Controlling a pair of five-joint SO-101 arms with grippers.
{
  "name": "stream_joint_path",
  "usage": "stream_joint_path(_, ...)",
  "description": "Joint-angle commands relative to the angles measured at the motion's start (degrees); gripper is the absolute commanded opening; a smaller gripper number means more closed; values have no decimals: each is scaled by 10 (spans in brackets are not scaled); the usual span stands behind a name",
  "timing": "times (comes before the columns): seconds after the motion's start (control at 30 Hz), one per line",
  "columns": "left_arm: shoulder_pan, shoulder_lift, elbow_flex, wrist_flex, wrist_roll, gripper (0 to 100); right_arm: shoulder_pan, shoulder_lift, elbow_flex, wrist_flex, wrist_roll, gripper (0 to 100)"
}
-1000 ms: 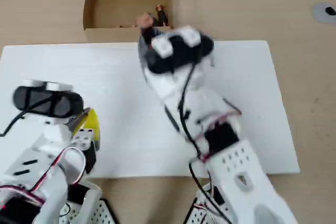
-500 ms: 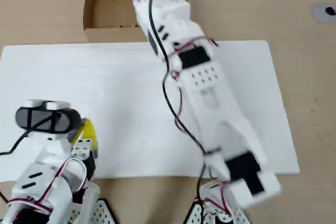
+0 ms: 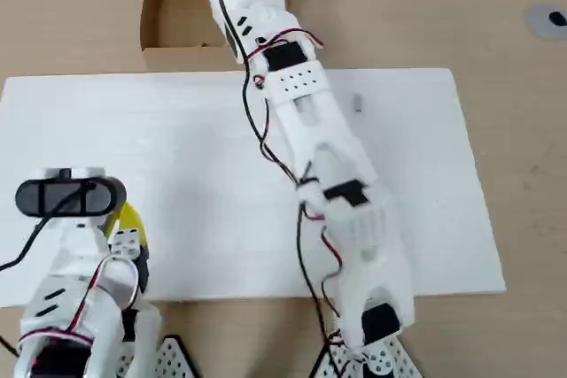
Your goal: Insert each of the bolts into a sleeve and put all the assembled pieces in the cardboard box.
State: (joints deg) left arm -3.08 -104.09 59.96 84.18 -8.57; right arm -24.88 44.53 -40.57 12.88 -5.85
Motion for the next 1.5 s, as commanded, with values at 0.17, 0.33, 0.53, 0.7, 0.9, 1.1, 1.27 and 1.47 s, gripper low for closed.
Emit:
stream_joint_path(0.17,-10,-3,8,0,-4,6,19,132,-216,54,-1,9)
stream_joint_path(0.33,-9,-3,24,0,-3,6,17,211,-276,55,-1,9)
stream_joint_path(0.53,-9,-3,25,0,-3,6,17,270,-310,56,-1,9)
stream_joint_path(0.7,-10,-3,26,0,-3,6,15,278,-312,89,-1,13)
stream_joint_path(0.9,-10,-3,25,0,-3,6,15,281,-310,104,-1,108)
stream_joint_path(1.1,-7,-3,25,1,-4,6,4,281,-310,126,-1,133)
stream_joint_path(1.27,-7,-4,25,2,-41,6,0,276,-316,132,-1,134)
stream_joint_path(1.47,-9,-4,25,-1,-79,6,0,277,-467,282,-1,113)
